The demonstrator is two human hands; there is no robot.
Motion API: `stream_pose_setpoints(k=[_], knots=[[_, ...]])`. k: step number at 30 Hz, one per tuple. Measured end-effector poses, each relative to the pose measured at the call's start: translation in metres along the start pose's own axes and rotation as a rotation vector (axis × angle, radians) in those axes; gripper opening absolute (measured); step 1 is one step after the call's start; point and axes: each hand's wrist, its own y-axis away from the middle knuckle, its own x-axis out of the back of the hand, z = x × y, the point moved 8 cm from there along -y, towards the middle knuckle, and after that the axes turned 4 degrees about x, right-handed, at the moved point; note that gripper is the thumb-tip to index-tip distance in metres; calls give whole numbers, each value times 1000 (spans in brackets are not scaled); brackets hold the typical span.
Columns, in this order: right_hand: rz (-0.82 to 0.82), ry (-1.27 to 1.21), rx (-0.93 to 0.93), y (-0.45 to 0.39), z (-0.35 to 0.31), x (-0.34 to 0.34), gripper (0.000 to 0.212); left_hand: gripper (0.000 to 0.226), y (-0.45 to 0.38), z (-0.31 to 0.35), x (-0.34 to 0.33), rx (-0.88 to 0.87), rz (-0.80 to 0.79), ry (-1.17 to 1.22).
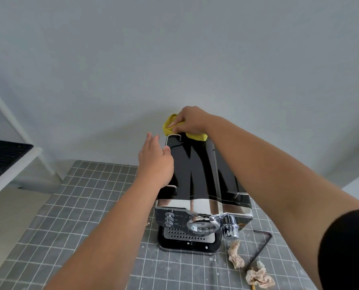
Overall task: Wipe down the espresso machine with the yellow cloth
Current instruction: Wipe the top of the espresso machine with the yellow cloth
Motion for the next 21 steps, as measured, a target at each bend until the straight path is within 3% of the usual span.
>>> stream_pose_setpoints(k=[5,8,12,17,21], knots=[[134,-36,-181,26,45,20,24,52,3,0,-1,-10,-13,8],[228,96,-237,57,53,21,27,51,3,0,-2,-7,-13,35],[238,266,-131,95,22,11,29,50,2,1,-2,-3,-8,64],[249,222,-82,163,-1,-1,25,51,4,0,-2,-13,-13,74],[227,256,111,215,-28,-14,20,50,4,1,-4,-18,-19,81]])
